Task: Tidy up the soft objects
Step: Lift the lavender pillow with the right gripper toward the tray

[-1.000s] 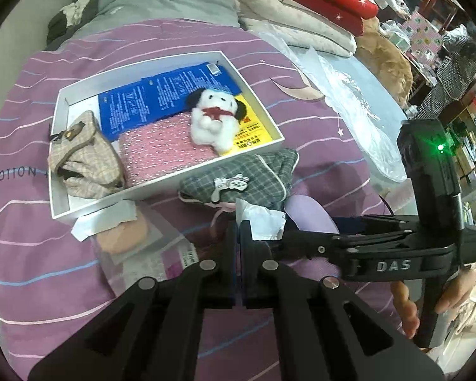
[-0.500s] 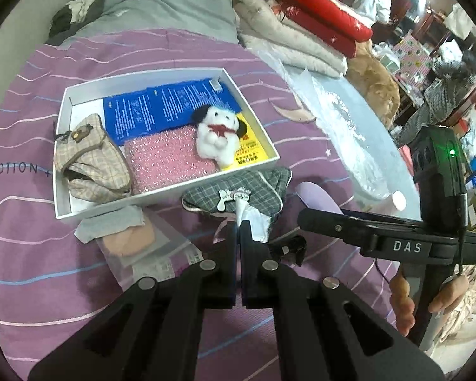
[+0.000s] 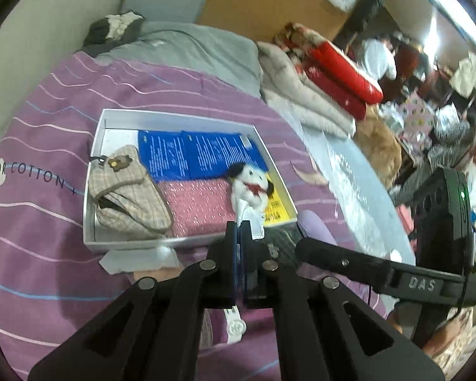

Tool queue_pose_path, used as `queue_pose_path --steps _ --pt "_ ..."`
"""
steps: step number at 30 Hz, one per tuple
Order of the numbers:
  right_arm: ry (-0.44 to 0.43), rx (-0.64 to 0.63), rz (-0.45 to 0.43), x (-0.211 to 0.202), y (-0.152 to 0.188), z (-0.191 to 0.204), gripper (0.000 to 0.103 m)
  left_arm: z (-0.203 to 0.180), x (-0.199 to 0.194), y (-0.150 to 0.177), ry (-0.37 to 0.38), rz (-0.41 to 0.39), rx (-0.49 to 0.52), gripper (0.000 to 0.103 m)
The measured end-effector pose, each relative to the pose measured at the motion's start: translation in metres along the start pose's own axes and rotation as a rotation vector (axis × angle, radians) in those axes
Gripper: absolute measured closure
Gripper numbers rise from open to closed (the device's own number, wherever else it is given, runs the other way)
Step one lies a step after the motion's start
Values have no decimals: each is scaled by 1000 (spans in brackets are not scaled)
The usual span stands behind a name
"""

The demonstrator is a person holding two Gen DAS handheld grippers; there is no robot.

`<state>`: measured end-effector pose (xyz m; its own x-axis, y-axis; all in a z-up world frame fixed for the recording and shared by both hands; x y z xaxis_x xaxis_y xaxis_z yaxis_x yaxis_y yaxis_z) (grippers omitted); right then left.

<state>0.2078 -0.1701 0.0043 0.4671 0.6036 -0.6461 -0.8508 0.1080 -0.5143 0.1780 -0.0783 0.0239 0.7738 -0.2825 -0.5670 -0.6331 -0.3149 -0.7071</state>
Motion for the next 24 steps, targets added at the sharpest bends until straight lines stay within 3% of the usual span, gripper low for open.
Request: queue_pose_path --steps 5,11,15,24 --pt "-32 1 -38 3 -5 10 41 16 15 -5 -50 -29 -38 100" --pt "38 1 -108 10 -13 4 41 37 36 7 -107 18 -72 100" --pt "58 -9 -108 17 -13 2 41 53 41 11 -168 31 -83 100" --pt "53 -61 -160 16 -19 20 41 64 44 17 -130 51 -168 97"
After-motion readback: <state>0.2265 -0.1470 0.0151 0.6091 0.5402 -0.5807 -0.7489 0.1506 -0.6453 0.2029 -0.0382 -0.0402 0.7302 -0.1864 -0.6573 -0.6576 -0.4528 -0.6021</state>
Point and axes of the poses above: each gripper's, at about its wrist camera, not at the fingertips, and x roughly the way its jaws point, z to its left, y to its underside, the point moved 10 cm from there along x, roughly the way its jaws point, and after that the axes turned 8 degrees about -z, right-handed, at the moved point
